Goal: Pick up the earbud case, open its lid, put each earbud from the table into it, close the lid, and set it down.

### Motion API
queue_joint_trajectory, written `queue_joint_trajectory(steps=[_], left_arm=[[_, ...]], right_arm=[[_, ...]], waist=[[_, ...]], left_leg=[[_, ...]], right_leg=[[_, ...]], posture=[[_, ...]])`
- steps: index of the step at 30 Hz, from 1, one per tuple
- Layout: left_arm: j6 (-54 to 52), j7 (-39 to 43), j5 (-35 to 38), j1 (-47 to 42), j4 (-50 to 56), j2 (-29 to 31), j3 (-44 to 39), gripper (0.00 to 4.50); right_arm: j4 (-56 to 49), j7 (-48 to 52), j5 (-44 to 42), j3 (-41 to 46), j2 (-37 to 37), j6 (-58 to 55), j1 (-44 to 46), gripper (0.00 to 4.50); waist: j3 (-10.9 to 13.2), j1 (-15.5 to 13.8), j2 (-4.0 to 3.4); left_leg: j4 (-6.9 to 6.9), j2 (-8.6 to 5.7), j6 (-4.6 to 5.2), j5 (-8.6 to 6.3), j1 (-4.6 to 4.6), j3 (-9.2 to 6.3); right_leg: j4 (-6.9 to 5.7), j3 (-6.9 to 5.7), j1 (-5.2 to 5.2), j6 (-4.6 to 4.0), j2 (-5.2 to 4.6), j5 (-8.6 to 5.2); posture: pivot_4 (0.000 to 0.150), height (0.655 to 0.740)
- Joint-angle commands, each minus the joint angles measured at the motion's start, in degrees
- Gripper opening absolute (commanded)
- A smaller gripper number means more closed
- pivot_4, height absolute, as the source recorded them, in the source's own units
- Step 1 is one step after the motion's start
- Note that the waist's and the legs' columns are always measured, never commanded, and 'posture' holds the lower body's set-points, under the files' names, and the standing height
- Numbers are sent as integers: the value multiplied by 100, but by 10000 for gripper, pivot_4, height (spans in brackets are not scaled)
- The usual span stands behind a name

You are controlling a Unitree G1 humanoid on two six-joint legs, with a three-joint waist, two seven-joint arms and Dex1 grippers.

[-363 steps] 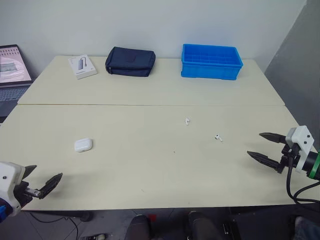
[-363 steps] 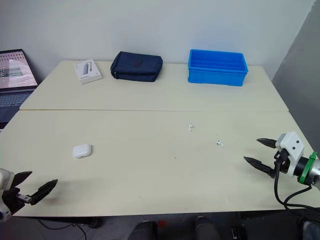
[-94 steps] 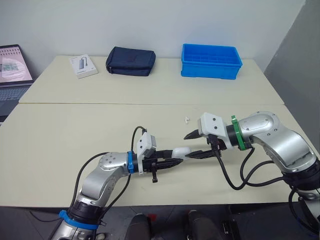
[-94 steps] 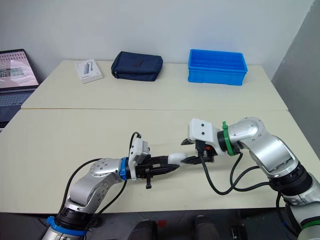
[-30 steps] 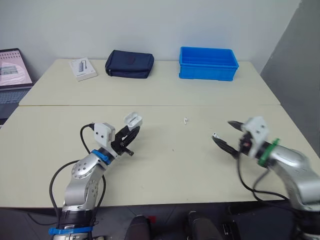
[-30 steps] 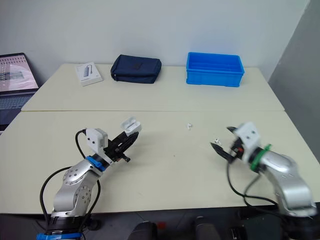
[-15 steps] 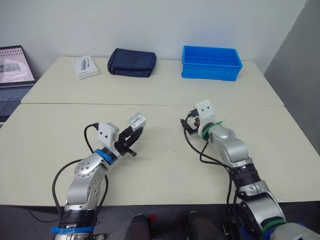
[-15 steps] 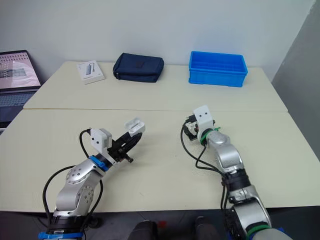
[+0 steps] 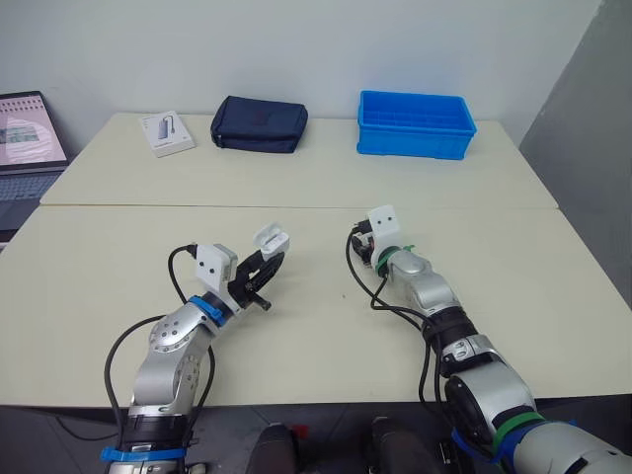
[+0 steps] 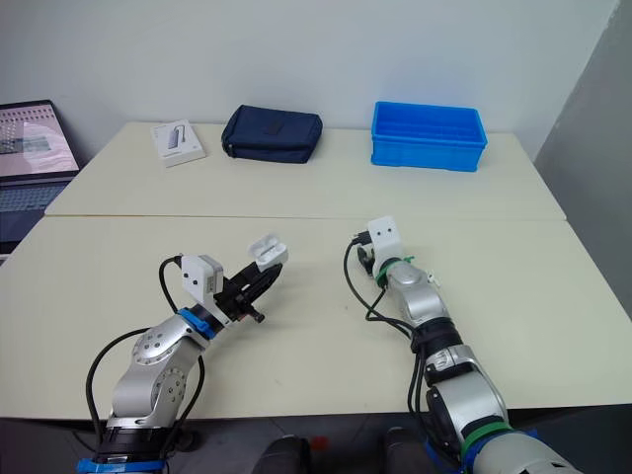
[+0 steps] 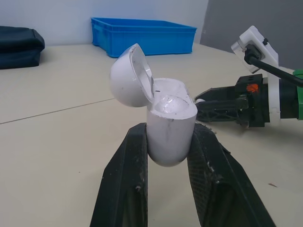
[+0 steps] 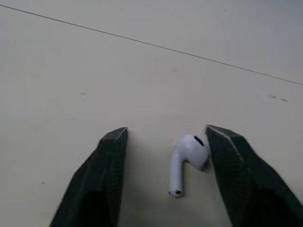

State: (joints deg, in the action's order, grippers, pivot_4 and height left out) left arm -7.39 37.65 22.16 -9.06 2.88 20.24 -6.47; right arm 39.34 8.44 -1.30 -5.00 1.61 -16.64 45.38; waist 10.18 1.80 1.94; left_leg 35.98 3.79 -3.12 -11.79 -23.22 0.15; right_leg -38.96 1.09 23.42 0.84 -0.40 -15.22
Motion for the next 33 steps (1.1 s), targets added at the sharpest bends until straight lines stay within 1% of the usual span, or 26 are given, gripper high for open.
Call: queue_joint_trajectory(steps=[1,2,4,6,9,11,12,13,16,19,22,25,29,33], left_arm=[[57,8,-3,-6,218,40,1,7782],[62,13,-6,-2,208,40,0,7782],[68,17,-10,3,194,39,-1,7782],[84,30,-16,10,166,35,1,7782],[95,45,-22,59,181,22,10,7782],[86,46,-20,108,231,19,13,7782],[78,43,-16,135,268,19,13,7782],[73,42,-14,172,306,19,19,7782],[45,31,-6,331,477,22,55,7782],[-5,8,6,498,668,28,87,7782],[-48,1,0,606,802,41,118,7782],[-96,-5,3,692,916,51,121,7782],[-133,-5,4,775,1025,75,125,7782],[-159,-6,-13,865,1137,98,132,7782]], right_arm=[[-69,-104,-17,185,47,-176,-25,13341],[-182,-62,-32,193,56,-244,-70,9182],[-370,45,-39,177,86,-358,-138,4546],[-649,339,-77,108,174,-535,-223,4541],[-1746,1611,-300,-288,642,-994,-577,4541],[-2647,2594,-539,-616,1129,-1160,-894,4540],[-2958,2882,-618,-709,1302,-1226,-1007,4540],[-3367,3343,-720,-845,1621,-1226,-1164,4540],[-4393,4884,-931,-1124,2805,-649,-1659,4540],[-4834,5978,-1188,-1125,3731,-383,-1853,4540],[-4766,6888,-995,-1240,4522,505,-1974,4540],[-4459,7536,-904,-1284,4982,1286,-2091,4540],[-3716,7987,-638,-1338,5197,2187,-2068,4540],[-3139,8055,-487,-1392,5097,2669,-1959,4540]], waist=[[0,-10,0],[0,-12,0],[0,-13,0],[0,-15,0],[0,-22,-1],[1,-18,-2],[2,-15,-3],[3,-14,-4],[6,-14,-8],[6,-15,-6],[7,-7,-5],[8,-8,-4],[9,-8,-2],[9,-8,-2]], left_leg=[[0,0,0,0,0,0],[1,0,0,0,-1,0],[0,0,0,0,-3,1],[-2,0,0,0,-5,0],[-6,0,0,-1,-13,-2],[-7,0,1,-1,-20,-3],[-7,0,1,-1,-26,-3],[-8,1,1,-2,-27,-3],[-10,0,1,-2,-30,-5],[-8,0,1,-2,-28,-5],[-3,-1,0,-2,-23,-5],[-1,-2,0,-2,-19,-4],[-3,-2,0,-2,-19,0],[-3,-2,0,-2,-19,1]], right_leg=[[0,0,0,0,0,0],[1,0,0,1,-1,0],[3,0,0,1,-1,0],[5,-1,0,1,-1,-1],[11,-4,6,1,-1,-2],[15,-5,11,3,-1,-3],[17,-5,17,4,-1,-3],[18,-6,18,4,-1,-4],[18,-9,23,5,0,-4],[23,-10,20,5,-1,-6],[20,-9,17,4,-1,-5],[22,-10,14,0,-2,-8],[24,-7,15,0,-2,-8],[23,-6,14,0,-2,-8]], posture=[[1500,7400],[1500,7400],[1500,7400],[1500,7400],[1500,7400],[1500,7400],[1500,7400],[1500,7400],[1500,7400],[1500,7400],[1500,7400],[1500,7400],[1500,7400],[1500,7400]])
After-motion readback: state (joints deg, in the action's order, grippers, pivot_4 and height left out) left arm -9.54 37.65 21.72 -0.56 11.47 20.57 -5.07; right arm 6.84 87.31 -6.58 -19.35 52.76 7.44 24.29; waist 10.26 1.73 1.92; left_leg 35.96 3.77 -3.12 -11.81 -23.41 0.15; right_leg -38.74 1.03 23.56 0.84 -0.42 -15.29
